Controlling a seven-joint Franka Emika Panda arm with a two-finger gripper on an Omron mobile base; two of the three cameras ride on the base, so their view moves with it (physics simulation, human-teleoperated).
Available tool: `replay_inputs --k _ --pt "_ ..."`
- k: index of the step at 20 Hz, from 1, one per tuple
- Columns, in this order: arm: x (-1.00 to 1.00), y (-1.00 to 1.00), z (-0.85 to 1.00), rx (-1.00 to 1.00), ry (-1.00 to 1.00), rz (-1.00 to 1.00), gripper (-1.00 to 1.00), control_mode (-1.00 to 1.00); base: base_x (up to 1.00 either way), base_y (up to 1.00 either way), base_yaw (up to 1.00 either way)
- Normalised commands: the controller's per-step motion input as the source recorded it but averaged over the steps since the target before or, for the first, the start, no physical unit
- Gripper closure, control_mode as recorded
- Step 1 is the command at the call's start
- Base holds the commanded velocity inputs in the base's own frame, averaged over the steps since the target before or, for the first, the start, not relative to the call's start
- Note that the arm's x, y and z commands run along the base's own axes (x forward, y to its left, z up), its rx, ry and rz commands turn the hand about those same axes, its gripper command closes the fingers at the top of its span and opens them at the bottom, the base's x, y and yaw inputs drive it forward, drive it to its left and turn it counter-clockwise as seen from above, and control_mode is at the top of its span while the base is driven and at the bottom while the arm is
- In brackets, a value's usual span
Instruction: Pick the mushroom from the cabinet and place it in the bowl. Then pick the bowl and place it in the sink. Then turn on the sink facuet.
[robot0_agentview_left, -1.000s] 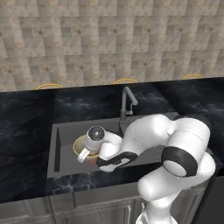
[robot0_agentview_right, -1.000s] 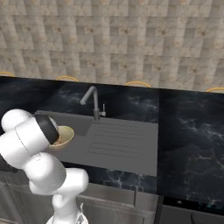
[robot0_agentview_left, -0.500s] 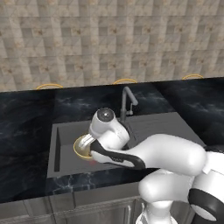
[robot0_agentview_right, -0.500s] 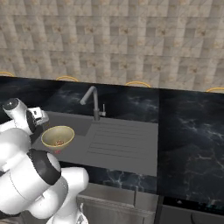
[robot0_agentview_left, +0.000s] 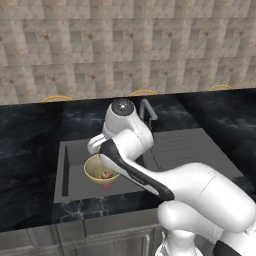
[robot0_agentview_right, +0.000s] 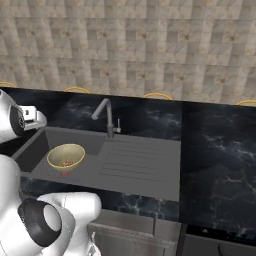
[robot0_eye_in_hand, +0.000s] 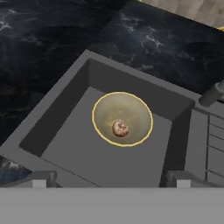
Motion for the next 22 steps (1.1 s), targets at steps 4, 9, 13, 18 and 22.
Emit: replay_inputs --k 4,9,13,18,22 --pt "-0.43 -0.25 1.0 0.11 0.01 -0.11 -1.0 -1.0 0.0 0.0 0.0" --pt "-0.65 -0.56 0.88 0.23 -0.03 -0.01 -1.0 -1.0 0.0 0.0 0.0" --pt "-0.62 -0.75 0.67 0.32 -0.08 0.0 -1.0 -1.0 0.0 0.0 0.0" --pt "-0.53 -0.98 0.12 0.36 -0.2 -0.01 -1.0 -1.0 0.0 0.0 0.0" --pt "-0.38 -1.0 0.0 0.45 -0.14 -0.09 -1.0 -1.0 0.0 0.0 0.0"
